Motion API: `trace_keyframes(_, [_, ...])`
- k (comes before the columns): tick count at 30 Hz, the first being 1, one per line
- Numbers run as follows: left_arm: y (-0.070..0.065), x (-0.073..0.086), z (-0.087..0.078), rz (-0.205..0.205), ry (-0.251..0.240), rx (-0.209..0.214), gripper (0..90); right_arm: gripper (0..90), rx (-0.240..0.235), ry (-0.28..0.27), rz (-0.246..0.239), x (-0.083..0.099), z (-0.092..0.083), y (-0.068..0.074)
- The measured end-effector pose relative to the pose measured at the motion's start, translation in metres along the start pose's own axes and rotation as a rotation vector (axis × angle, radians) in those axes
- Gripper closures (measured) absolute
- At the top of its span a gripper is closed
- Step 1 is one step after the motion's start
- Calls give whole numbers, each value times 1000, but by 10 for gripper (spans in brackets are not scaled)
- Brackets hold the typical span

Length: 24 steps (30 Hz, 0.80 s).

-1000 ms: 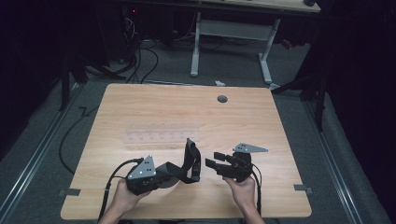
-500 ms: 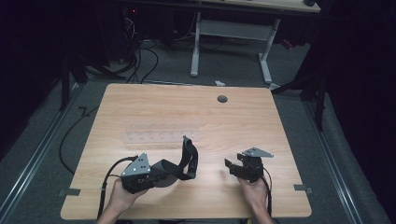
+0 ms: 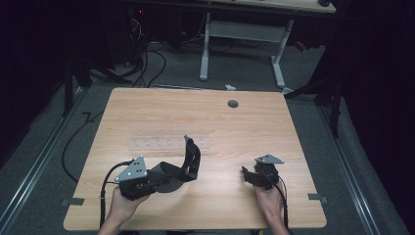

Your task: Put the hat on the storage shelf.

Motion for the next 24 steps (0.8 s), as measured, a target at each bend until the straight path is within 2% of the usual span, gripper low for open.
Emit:
trace_keyframes(15, [5, -16, -8, -31, -57, 1, 859, 338, 4, -13, 0, 0, 1, -2])
trace_keyframes(24, [7, -25, -14, -19, -70, -22, 859, 338, 4, -13, 1, 0, 1, -2])
Point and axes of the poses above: each handheld gripper's, and its own axes: z roughly forward along the jaws, x roughly out of its underside, y roughly to its left, the point moved 3 cm from there along z, roughly forward along the jaws, and after that the axes turned 5 degrees about -x, right-handed, at the moved point
